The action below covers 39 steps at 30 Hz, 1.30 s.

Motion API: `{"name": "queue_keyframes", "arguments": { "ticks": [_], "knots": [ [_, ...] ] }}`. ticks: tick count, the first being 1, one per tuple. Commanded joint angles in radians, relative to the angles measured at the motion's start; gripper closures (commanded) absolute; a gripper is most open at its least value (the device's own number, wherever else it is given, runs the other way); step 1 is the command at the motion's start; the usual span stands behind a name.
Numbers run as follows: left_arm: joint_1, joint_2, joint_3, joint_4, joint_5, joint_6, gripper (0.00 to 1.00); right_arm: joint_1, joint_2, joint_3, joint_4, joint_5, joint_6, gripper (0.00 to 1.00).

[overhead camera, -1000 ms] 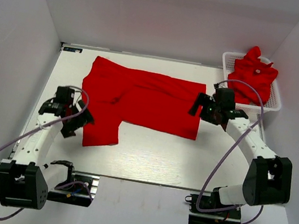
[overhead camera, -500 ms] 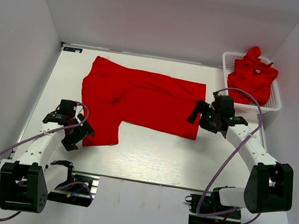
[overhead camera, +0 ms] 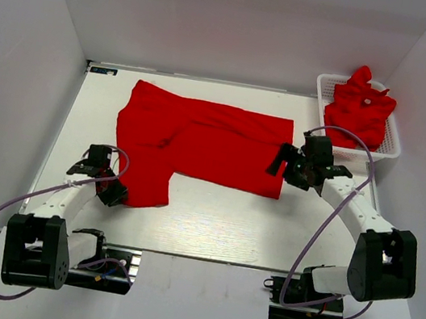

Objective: Fold and stack the t-shirts
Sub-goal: Grap the side of the flattened tshirt closest away from the robot with both arms

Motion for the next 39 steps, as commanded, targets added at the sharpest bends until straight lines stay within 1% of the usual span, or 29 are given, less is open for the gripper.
{"name": "queue_keyframes", "arguments": {
  "ticks": [1,2,6,10,14,18,24,25,27,28,29,30,31,33,34,35,37,39],
  "knots": [
    [-0.003,-0.014,-0.042,0.018,0.002,0.006,0.76,0.001,0.008,0.024,0.009,0.01,0.009,0.1],
    [-0.003,-0.014,-0.042,0.027,0.016,0.006,1.0,0.001,0.011,0.025,0.0,0.005,0.006,0.1],
    [-0.003,-0.034,-0.029,0.039,0.065,0.031,1.0,0.004,0.01,0.008,-0.034,0.01,-0.017,0.1],
    [-0.003,-0.047,0.01,0.049,0.091,0.051,1.0,0.013,0.007,-0.027,-0.06,0.001,-0.005,0.1],
    [-0.003,-0.056,0.05,0.038,0.11,0.06,1.0,0.024,0.034,-0.076,-0.022,-0.03,0.024,0.1],
    [-0.003,-0.056,0.081,0.017,0.13,0.069,1.0,0.035,0.103,-0.076,0.018,-0.038,0.049,0.1],
    [-0.003,-0.065,0.092,0.016,0.153,0.069,1.0,0.035,0.149,-0.108,0.084,-0.013,0.102,0.16],
    [-0.003,-0.065,0.092,0.027,0.174,0.078,1.0,0.035,0.158,-0.107,0.108,-0.004,0.116,0.23],
    [-0.003,-0.065,0.102,0.039,0.185,0.078,1.0,0.033,0.169,-0.11,0.116,0.011,0.13,0.27],
    [-0.003,-0.065,0.115,0.039,0.196,0.078,1.0,0.032,0.171,-0.111,0.118,0.014,0.133,0.32],
    [-0.003,-0.065,0.128,0.039,0.196,0.078,1.0,0.03,0.172,-0.111,0.119,0.016,0.142,0.4],
    [-0.003,-0.065,0.129,0.039,0.196,0.078,1.0,0.035,0.171,-0.113,0.119,0.025,0.147,0.45],
    [-0.003,-0.065,0.144,0.039,0.205,0.078,1.0,0.033,0.171,-0.113,0.121,0.034,0.15,0.57],
    [-0.003,-0.065,0.158,0.039,0.205,0.087,1.0,0.033,0.172,-0.114,0.121,0.054,0.153,0.63],
    [-0.003,-0.065,0.173,0.039,0.205,0.088,1.0,0.033,0.172,-0.114,0.116,0.068,0.154,0.69],
    [-0.003,-0.065,0.193,0.03,0.205,0.088,1.0,0.03,0.174,-0.113,0.116,0.076,0.15,0.83],
    [-0.003,-0.065,0.211,0.021,0.205,0.088,1.0,0.032,0.177,-0.108,0.116,0.077,0.147,0.99],
    [-0.003,-0.056,0.236,0.021,0.205,0.088,1.0,0.033,0.175,-0.11,0.119,0.073,0.144,1.0]
  ]
}}
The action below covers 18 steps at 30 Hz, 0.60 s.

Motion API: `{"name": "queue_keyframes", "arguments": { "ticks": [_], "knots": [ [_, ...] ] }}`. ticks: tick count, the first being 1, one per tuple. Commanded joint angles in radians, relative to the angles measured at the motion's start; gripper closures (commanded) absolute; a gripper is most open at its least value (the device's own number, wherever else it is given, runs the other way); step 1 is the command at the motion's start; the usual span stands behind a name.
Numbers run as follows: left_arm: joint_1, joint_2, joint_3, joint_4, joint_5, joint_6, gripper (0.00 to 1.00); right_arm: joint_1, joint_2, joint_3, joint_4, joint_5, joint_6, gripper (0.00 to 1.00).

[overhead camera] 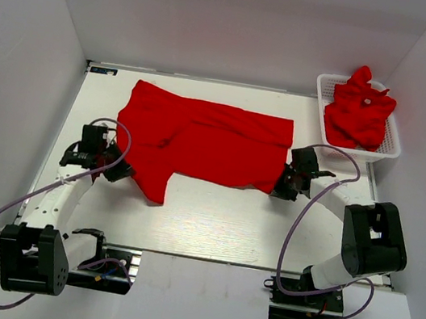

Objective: Fold and stack the t-shirts
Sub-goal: Grap the side of the flattened tshirt closest away from the robot with both arms

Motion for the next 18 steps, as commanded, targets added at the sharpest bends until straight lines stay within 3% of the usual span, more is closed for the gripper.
{"name": "queue_keyframes", "arguments": {
  "ticks": [1,18],
  "knots": [
    [-0.003,-0.014,0.054,-0.001,0.028,0.013,1.0,0.002,0.006,0.005,0.033,0.025,-0.005,1.0],
    [-0.003,0.224,0.31,0.066,0.07,0.04,1.0,0.002,-0.011,0.159,0.05,0.035,-0.153,1.0]
  ]
}}
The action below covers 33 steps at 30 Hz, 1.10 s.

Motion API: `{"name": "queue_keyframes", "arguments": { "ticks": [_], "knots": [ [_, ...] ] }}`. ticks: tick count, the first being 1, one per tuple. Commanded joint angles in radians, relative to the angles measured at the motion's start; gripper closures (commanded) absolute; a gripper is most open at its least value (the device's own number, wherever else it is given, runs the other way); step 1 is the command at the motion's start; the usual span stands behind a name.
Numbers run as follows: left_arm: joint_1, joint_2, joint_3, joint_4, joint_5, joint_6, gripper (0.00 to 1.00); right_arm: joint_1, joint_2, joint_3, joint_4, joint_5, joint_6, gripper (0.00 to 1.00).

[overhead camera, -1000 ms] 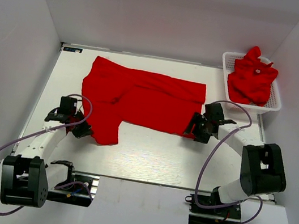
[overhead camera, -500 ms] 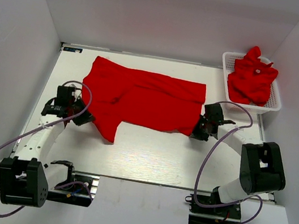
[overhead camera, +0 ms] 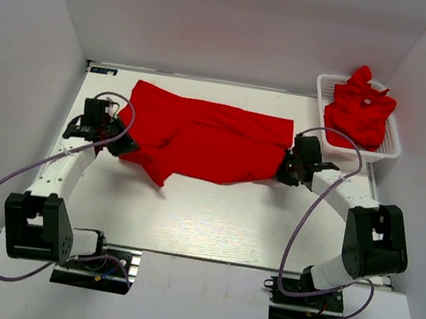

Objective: Fold and stack the t-shirts
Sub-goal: Grap the side of the flattened tshirt closest away from the robot with both arms, then fold the other side of the tshirt into a rectangle

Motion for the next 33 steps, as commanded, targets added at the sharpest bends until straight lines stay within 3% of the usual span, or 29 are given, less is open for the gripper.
{"name": "queue_keyframes", "arguments": {
  "ticks": [1,8,17,26,33],
  "knots": [
    [-0.003,0.044,0.099,0.043,0.025,0.021,1.0,0.004,0.009,0.071,0.052,0.017,-0.044,1.0],
    [0.007,0.194,0.238,0.088,0.043,0.021,1.0,-0.004,0.073,0.214,0.054,0.017,-0.075,1.0],
    [0.017,0.375,0.48,0.14,0.057,0.07,1.0,-0.01,0.133,0.328,-0.021,0.148,-0.076,1.0],
    [0.026,0.622,0.77,0.023,0.063,0.07,1.0,-0.031,0.176,0.384,-0.046,0.207,-0.069,1.0],
    [0.05,0.742,0.88,0.011,0.036,0.052,1.0,-0.062,0.244,0.455,-0.052,0.195,-0.078,1.0]
  ]
}}
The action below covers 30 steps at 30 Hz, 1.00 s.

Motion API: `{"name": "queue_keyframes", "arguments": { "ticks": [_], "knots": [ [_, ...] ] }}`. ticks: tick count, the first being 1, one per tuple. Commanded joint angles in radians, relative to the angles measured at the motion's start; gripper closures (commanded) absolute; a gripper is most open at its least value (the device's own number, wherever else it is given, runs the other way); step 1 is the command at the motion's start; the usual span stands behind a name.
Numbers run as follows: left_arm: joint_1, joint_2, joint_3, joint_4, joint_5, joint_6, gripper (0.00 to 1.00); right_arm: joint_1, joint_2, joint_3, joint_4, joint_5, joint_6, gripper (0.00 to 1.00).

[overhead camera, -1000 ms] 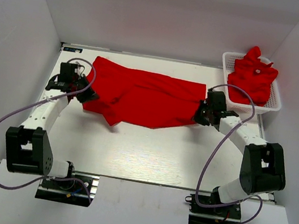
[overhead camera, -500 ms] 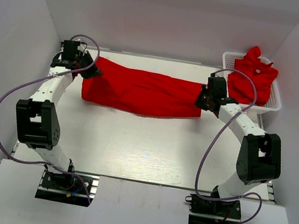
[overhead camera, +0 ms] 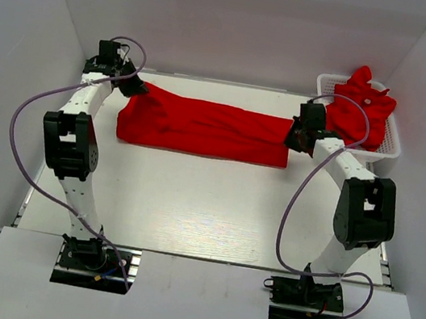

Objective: Fold and stack the t-shirts
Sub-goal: Fold the other side of the tshirt into a rectangle

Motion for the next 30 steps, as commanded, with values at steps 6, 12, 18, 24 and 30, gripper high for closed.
{"name": "queue_keyframes", "arguments": {
  "ticks": [6,12,18,24,30],
  "knots": [
    [0.043,0.062,0.135,-0.015,-0.012,-0.034,1.0,-0.035,0.096,0.151,-0.012,-0.012,-0.038,1.0],
    [0.061,0.16,0.224,-0.006,0.006,-0.057,1.0,-0.062,0.149,0.215,-0.04,-0.009,-0.044,1.0],
    [0.07,0.265,0.293,0.049,0.072,-0.088,1.0,-0.081,0.231,0.269,-0.057,-0.053,-0.047,1.0],
    [0.07,0.384,0.376,0.114,0.103,-0.128,0.97,-0.09,0.326,0.376,-0.063,-0.064,-0.071,1.0],
    [0.07,0.457,0.459,0.194,0.146,-0.149,0.01,-0.093,0.398,0.492,-0.07,-0.101,-0.126,0.35]
  ]
}}
